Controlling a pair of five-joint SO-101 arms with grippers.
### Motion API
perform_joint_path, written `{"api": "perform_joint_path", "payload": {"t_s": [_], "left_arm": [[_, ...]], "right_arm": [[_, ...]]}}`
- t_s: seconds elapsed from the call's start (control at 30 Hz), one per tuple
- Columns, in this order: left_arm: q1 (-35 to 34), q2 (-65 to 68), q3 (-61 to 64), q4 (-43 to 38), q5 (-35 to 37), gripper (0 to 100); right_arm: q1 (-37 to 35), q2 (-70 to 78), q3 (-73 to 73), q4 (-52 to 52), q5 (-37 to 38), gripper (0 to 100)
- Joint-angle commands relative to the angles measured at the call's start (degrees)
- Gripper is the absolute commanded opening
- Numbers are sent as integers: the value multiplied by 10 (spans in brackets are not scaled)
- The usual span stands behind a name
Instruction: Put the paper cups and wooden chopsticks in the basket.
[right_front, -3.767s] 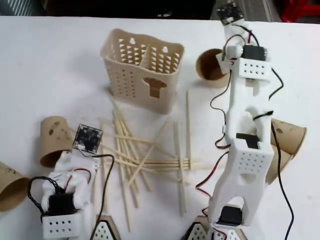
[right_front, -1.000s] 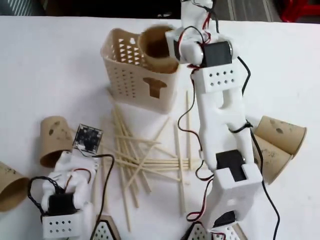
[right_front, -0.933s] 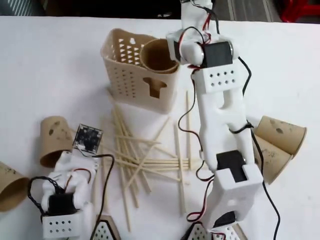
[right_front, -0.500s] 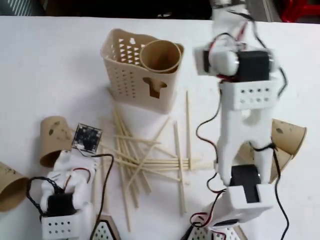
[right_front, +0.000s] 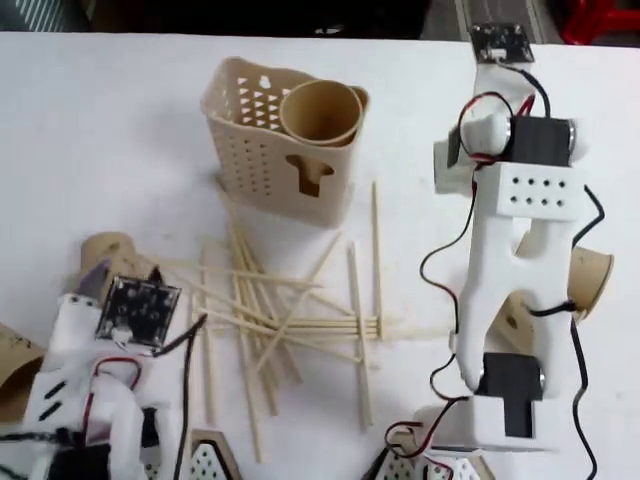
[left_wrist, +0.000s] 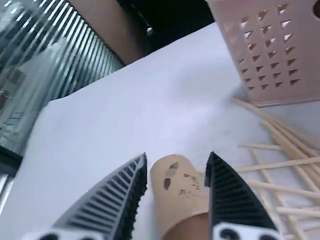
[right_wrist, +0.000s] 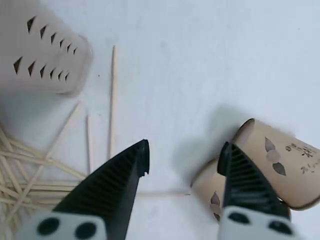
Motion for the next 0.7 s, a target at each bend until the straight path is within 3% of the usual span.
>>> {"api": "perform_joint_path", "payload": {"t_s": [0.0,0.17,0.3,0.53,0.67], "left_arm": [[-57,52,-52,9,-63,203],[-131,190,-109,12,-141,207],[-160,285,-126,41,-205,308],[-189,371,-113,44,-297,347],[-190,400,-45,-12,-353,347]], "right_arm": [[7,-41,76,-52,-3,227],[5,-67,255,-208,-7,227],[7,-87,354,-310,-40,227],[5,-110,396,-345,-46,227],[5,-106,397,-345,-46,227]]}}
